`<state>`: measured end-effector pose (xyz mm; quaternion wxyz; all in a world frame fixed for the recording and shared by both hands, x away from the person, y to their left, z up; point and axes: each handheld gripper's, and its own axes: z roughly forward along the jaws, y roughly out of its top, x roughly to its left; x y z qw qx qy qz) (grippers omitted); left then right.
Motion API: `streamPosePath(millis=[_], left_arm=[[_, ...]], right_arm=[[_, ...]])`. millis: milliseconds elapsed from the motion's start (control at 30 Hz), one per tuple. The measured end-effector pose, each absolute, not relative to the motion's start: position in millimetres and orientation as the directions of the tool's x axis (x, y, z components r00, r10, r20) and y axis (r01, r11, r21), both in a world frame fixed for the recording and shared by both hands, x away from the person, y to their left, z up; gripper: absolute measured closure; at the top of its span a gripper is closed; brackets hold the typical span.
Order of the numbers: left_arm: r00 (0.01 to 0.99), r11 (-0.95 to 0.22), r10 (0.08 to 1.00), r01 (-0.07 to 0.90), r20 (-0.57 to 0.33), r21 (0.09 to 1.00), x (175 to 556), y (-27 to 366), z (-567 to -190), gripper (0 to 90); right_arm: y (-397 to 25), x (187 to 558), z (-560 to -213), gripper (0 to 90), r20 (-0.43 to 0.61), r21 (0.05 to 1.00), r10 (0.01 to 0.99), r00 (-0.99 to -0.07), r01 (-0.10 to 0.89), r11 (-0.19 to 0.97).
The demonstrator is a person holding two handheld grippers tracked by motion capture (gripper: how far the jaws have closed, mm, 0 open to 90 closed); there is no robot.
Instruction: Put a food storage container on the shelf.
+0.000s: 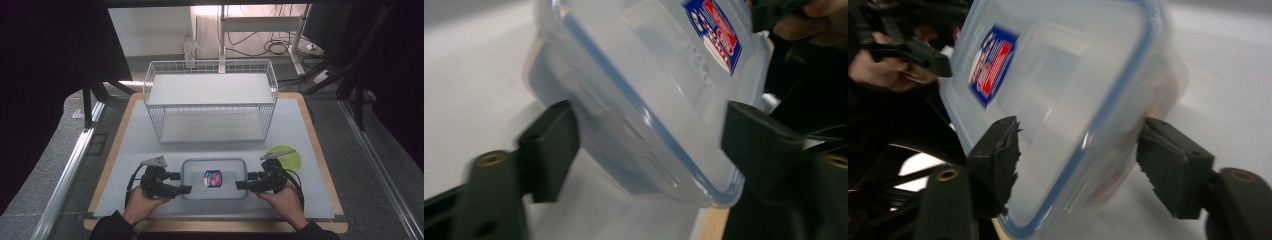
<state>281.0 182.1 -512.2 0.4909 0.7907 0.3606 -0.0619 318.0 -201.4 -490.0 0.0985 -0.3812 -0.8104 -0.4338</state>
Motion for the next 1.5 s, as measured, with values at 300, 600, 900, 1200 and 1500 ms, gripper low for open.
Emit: streamPosePath(millis=[300, 600, 900, 1200, 1500], left_arm=[[0.758, -0.258, 0.496, 0.595, -0.424, 0.762, 272.9, 185.3, -512.1, 39.3], [0.730, -0.222, 0.512, 0.622, -0.453, 0.751, 273.2, 184.2, -514.1, 37.9], [0.671, -0.160, 0.532, 0.679, -0.517, 0.717, 271.3, 184.6, -512.6, 43.4], [0.655, -0.118, 0.558, 0.671, -0.510, 0.732, 269.5, 186.7, -507.4, 50.1], [0.664, -0.120, 0.564, 0.654, -0.491, 0.747, 271.3, 187.2, -499.4, 50.7]], right_arm=[[-206.1, 322.0, -495.5, 32.6, 0.562, 0.597, 0.485, -0.670, 0.734, 0.323], [-214.2, 315.9, -492.2, 49.6, 0.585, 0.597, 0.497, -0.642, 0.755, 0.272], [-211.9, 309.8, -490.2, 50.1, 0.582, 0.592, 0.530, -0.617, 0.768, 0.243], [-208.7, 302.5, -484.0, 54.4, 0.566, 0.617, 0.563, -0.603, 0.762, 0.196], [-207.5, 303.4, -478.4, 54.2, 0.543, 0.649, 0.562, -0.624, 0.737, 0.190]])
